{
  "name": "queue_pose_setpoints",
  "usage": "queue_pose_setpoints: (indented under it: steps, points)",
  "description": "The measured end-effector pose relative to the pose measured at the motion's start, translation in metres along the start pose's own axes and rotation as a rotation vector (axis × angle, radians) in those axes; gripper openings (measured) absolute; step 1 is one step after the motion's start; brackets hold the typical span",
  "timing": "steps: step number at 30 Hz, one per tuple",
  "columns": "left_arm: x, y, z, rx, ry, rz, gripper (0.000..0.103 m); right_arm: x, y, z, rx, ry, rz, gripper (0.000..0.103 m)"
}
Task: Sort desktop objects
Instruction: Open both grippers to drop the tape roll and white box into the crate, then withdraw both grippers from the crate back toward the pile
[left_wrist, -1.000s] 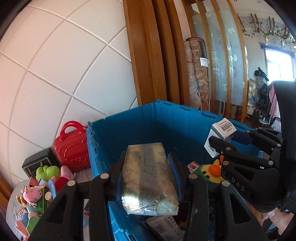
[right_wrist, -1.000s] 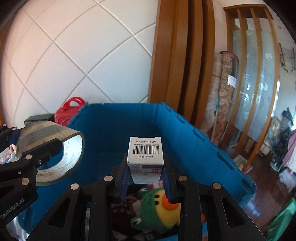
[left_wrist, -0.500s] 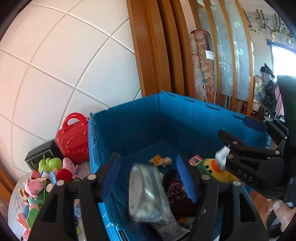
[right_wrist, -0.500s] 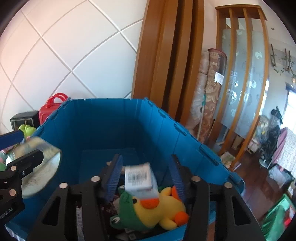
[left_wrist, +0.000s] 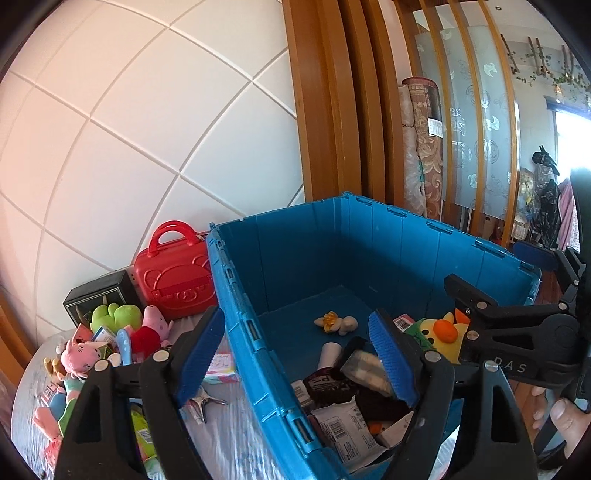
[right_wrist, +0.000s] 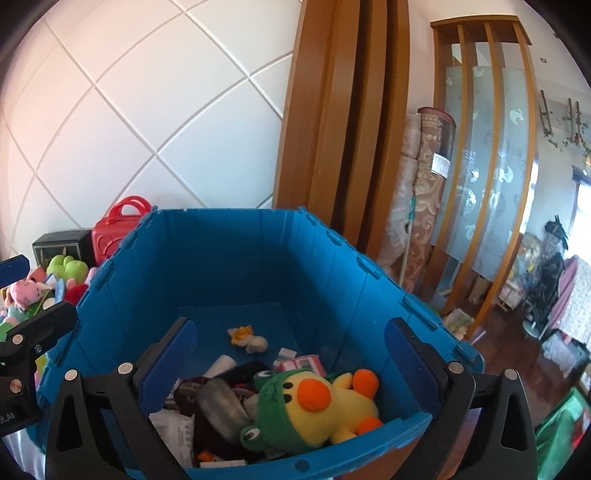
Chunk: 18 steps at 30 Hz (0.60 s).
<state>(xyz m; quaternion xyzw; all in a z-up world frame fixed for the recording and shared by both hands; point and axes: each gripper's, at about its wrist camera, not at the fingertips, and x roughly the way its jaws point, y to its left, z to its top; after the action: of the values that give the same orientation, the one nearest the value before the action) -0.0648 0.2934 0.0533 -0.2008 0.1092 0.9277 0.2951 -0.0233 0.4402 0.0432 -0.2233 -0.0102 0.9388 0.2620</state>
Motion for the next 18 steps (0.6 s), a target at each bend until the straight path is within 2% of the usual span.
queue_pose_setpoints:
  steps: [4, 8, 18]
  points:
    - [-0.010, 0.030, -0.010, -0.044, 0.004, 0.032, 0.080, -0.009, 0.023, 0.002, -0.015, -0.004, 0.050, 0.103]
    - [-0.020, 0.069, -0.026, -0.102, 0.014, 0.111, 0.080, -0.022, 0.054, 0.005, -0.035, -0.031, 0.117, 0.103]
    - [-0.017, 0.202, -0.094, -0.264, 0.154, 0.281, 0.080, -0.049, 0.163, 0.017, -0.122, -0.093, 0.334, 0.103]
